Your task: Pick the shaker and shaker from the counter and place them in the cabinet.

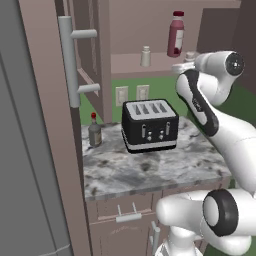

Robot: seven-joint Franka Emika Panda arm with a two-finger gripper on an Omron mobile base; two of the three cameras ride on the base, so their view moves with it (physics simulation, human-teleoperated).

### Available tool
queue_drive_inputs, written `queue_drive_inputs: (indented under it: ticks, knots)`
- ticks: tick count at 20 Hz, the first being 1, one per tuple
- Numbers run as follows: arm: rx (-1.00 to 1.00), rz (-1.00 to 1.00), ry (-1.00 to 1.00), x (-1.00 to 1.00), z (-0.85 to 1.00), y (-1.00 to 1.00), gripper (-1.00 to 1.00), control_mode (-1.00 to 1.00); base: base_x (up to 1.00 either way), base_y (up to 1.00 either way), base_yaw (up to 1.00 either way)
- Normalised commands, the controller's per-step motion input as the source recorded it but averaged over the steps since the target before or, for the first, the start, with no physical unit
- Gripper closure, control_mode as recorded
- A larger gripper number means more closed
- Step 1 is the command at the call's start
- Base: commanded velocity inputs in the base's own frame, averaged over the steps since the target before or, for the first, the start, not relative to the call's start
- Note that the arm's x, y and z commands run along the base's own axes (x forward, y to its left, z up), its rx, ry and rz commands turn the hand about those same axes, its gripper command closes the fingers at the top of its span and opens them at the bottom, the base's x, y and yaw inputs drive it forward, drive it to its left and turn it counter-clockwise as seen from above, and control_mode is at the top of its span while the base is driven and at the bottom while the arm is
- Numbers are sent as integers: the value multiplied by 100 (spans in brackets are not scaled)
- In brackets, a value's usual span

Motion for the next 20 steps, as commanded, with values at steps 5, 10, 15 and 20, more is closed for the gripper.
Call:
queue_drive_inputs:
  ticks: [5,10,15,20]
  knots:
    - [0,0,0,31,-8,0,100,-100,0,0,0]
    - [0,0,0,25,1,-1,100,-100,0,0,0]
    - [0,0,-1,17,9,-5,100,-100,0,0,0]
    - [0,0,0,27,3,-5,100,-100,0,0,0]
